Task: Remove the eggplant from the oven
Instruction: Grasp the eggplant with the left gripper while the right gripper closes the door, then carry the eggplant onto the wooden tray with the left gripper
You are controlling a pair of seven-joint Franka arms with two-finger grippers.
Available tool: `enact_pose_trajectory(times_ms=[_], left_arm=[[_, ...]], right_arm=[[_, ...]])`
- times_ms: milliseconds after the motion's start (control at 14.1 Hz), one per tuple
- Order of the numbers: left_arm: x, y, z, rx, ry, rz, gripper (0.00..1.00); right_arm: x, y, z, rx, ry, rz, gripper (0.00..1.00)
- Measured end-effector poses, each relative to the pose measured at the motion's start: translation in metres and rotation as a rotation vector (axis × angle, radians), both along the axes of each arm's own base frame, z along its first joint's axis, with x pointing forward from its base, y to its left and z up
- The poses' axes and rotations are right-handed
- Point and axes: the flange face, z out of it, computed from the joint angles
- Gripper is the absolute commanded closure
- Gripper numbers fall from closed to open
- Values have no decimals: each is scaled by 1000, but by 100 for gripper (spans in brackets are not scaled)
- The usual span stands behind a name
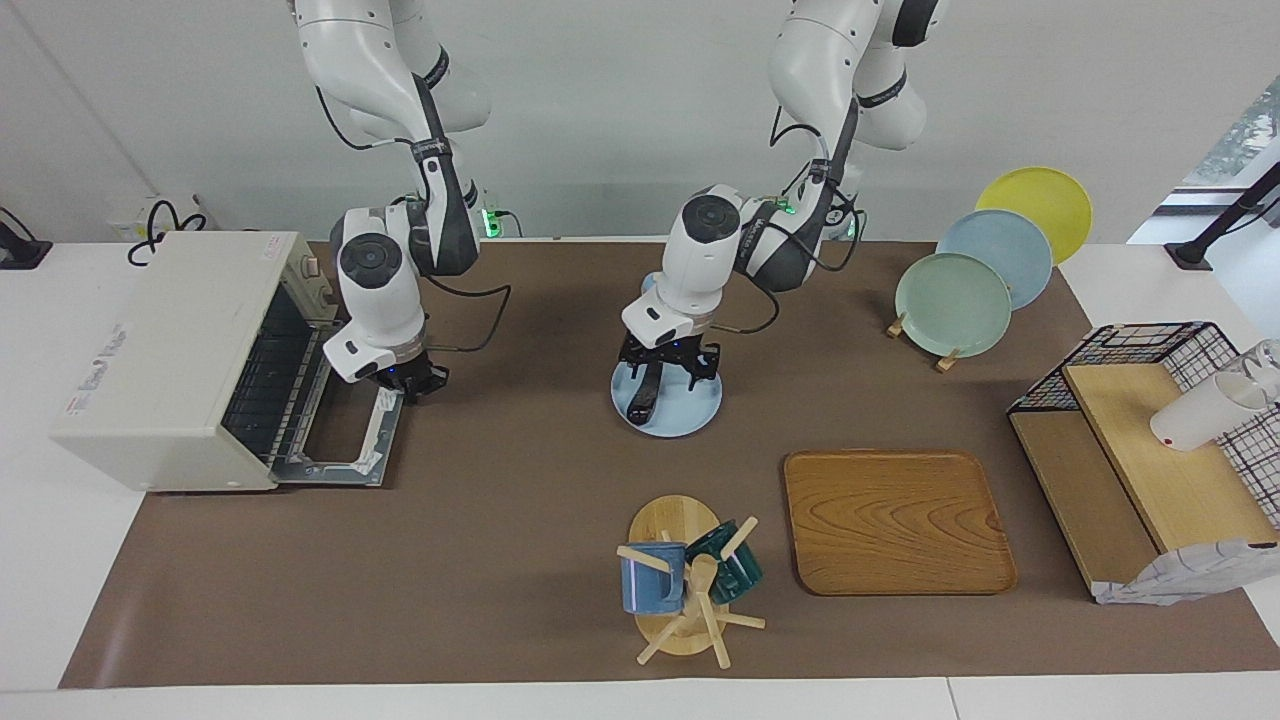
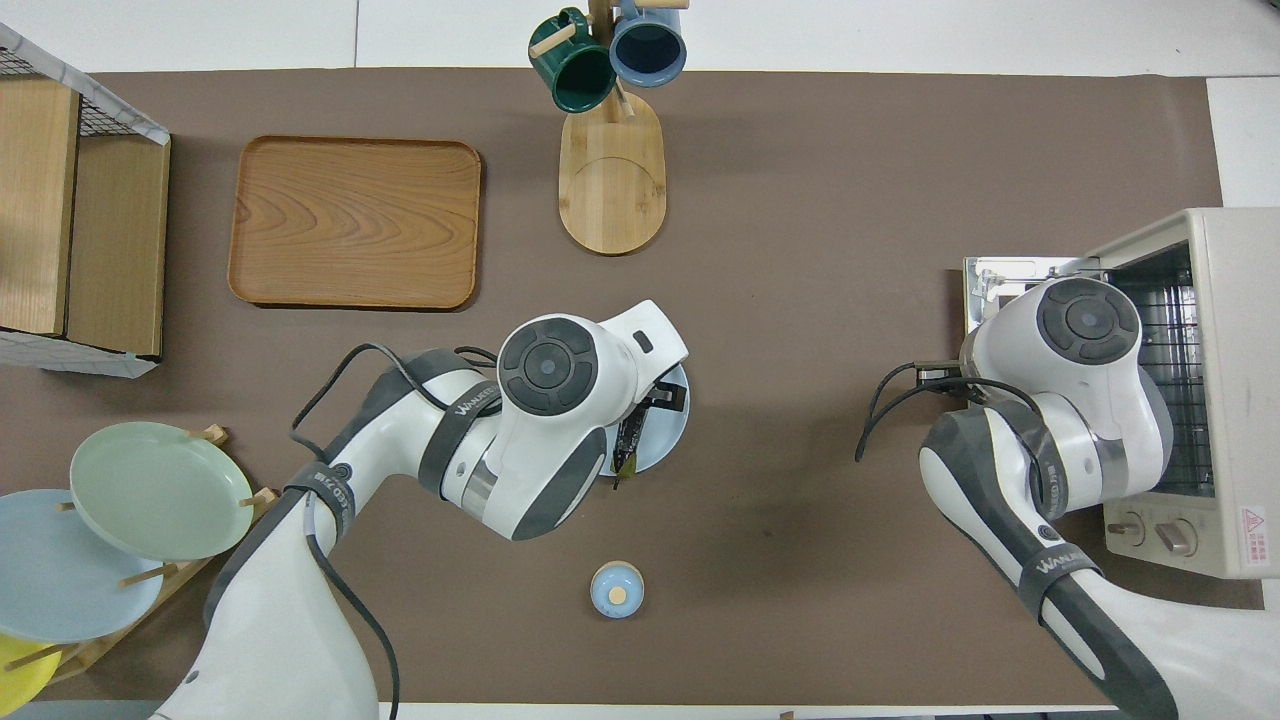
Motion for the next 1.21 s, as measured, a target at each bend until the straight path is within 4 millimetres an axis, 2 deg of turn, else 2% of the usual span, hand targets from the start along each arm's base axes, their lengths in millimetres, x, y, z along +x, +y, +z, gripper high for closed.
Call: enact_pose_trajectory(times_ms=[213,355,426,569,640,711,782,924,995,1137,1208], left_arm=[[-4,-5,-10,1,-2,-10,0],[-10,-10,-14,3,0,-22,0],[-13,-12,-18,3,0,-27,2],[-16,-11,-24,5,-1,-29,17],[-16,-11,-24,5,-1,-28,42],[-16,-10,-25,5,-1,-27,76],[-15,-10,-25,5,-2,-26,100],[-13,-7,-25,7,-3,-18,100],[-9,-3,-24,7,-3,-7,100],[8,15,-18,9,0,33,100],[21,30,-8,11,5,62,100]], right_arm=[[-1,6,0,-49,6,63,100],[1,14,7,-92,28,104,100],[4,16,18,-109,48,110,100],[18,11,55,-127,74,152,100],[23,2,75,-129,75,164,100],[24,-7,93,-128,81,171,100],[23,-16,106,-127,80,181,100],[20,-38,127,-105,70,196,100],[19,-51,137,-94,65,199,97],[17,-78,152,-83,58,210,90],[15,-92,158,-82,58,215,87]])
